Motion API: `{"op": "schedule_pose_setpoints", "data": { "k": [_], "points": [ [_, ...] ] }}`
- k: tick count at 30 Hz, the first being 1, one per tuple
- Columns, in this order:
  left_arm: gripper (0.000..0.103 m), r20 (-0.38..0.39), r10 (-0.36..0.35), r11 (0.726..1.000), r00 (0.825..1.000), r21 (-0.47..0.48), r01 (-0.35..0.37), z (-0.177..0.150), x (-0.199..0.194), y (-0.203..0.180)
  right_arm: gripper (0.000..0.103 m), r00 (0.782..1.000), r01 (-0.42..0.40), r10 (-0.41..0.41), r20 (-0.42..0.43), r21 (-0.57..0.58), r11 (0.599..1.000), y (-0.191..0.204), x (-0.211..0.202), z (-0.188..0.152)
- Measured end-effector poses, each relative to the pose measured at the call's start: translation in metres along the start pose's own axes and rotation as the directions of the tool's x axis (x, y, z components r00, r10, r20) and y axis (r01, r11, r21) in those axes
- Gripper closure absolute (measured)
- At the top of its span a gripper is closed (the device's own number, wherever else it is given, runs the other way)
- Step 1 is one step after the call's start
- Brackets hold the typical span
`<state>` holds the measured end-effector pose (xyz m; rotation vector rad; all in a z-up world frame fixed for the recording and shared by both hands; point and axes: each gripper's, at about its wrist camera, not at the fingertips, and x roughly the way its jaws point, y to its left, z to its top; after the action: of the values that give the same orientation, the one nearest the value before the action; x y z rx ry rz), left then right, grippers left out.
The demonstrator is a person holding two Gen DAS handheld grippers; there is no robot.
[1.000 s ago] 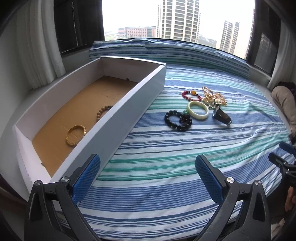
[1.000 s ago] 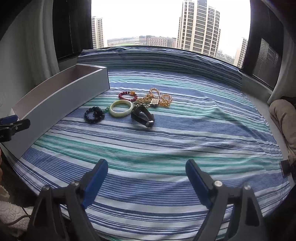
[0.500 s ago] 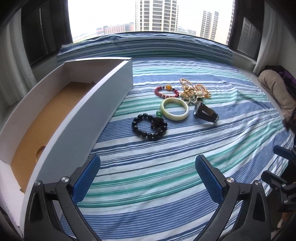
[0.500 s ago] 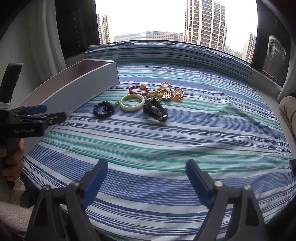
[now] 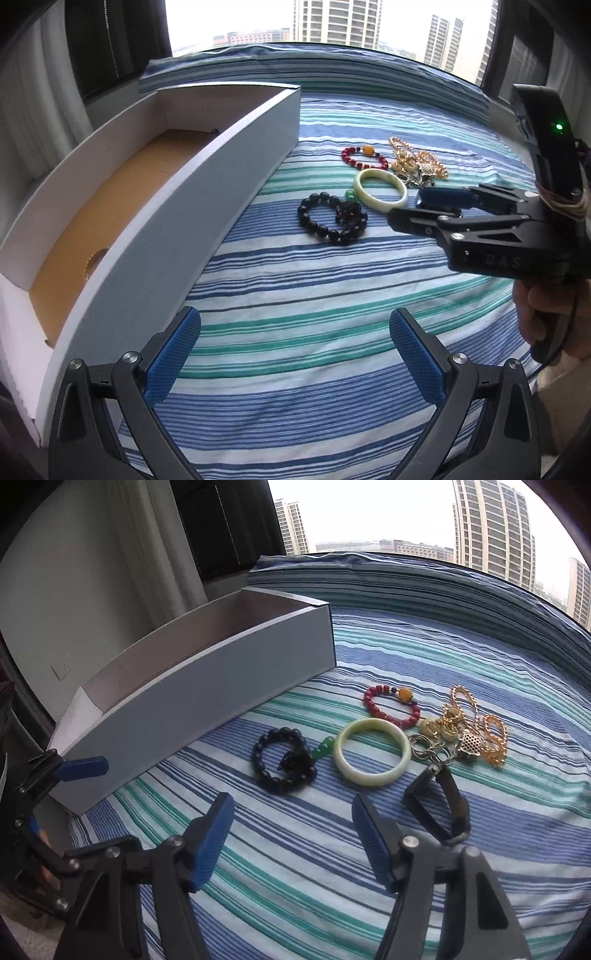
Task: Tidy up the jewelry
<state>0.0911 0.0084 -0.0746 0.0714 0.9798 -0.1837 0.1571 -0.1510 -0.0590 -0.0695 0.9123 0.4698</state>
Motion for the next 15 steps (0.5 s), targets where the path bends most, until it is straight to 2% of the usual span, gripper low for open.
{"op": "schedule_pose_setpoints", "data": {
  "k": [2,4,5,6,7,8,9,10,11,12,15],
  "points": [
    [0.001,0.001,0.003,1.0,1.0,-0.019,-0.003,-0.006,-0.005,0.008,0.036,1.0,0.011,-0.013,-0.021,-0.059,0.998,0.007,0.026,0.013],
    [0.001,0.005,0.005,0.999,1.0,-0.033,-0.005,-0.009,-0.008,0.015,0.043,0.998,0.017,-0.021,-0.052,-0.086,0.996,0.011,0.05,0.02],
    [0.001,0.006,0.006,0.999,1.0,-0.038,-0.006,-0.01,-0.01,0.018,0.052,0.998,0.015,-0.021,-0.067,-0.092,0.996,0.011,0.058,0.023],
    [0.001,0.008,0.007,0.999,1.0,-0.043,-0.006,-0.01,-0.01,0.021,0.056,0.996,0.022,-0.03,-0.082,-0.098,0.995,0.012,0.066,0.024],
    [0.001,0.009,0.008,0.999,1.0,-0.047,-0.007,-0.01,-0.01,0.023,0.056,0.995,0.033,-0.043,-0.095,-0.104,0.994,0.011,0.072,0.024],
    [0.001,0.01,0.011,0.999,1.0,-0.05,-0.01,-0.01,-0.01,0.026,0.057,0.993,0.047,-0.058,-0.102,-0.109,0.993,0.011,0.077,0.025],
    [0.001,0.01,0.013,0.998,1.0,-0.054,-0.013,-0.01,-0.009,0.027,0.061,0.992,0.059,-0.071,-0.105,-0.11,0.992,0.009,0.081,0.025],
    [0.001,0.009,0.013,0.998,1.0,-0.057,-0.012,-0.01,-0.008,0.029,0.067,0.992,0.054,-0.066,-0.109,-0.106,0.993,0.007,0.083,0.025],
    [0.001,0.008,0.01,0.998,1.0,-0.06,-0.01,-0.011,-0.008,0.03,0.081,0.992,0.037,-0.049,-0.12,-0.099,0.994,0.006,0.085,0.025],
    [0.001,0.004,0.008,0.998,1.0,-0.063,-0.008,-0.011,-0.006,0.031,0.088,0.991,0.032,-0.044,-0.124,-0.097,0.995,0.004,0.087,0.025],
    [0.001,-0.003,0.008,0.998,1.0,-0.069,-0.008,-0.013,-0.003,0.032,0.09,0.994,0.021,-0.03,-0.105,-0.081,0.996,0.002,0.078,0.025]
  ]
}}
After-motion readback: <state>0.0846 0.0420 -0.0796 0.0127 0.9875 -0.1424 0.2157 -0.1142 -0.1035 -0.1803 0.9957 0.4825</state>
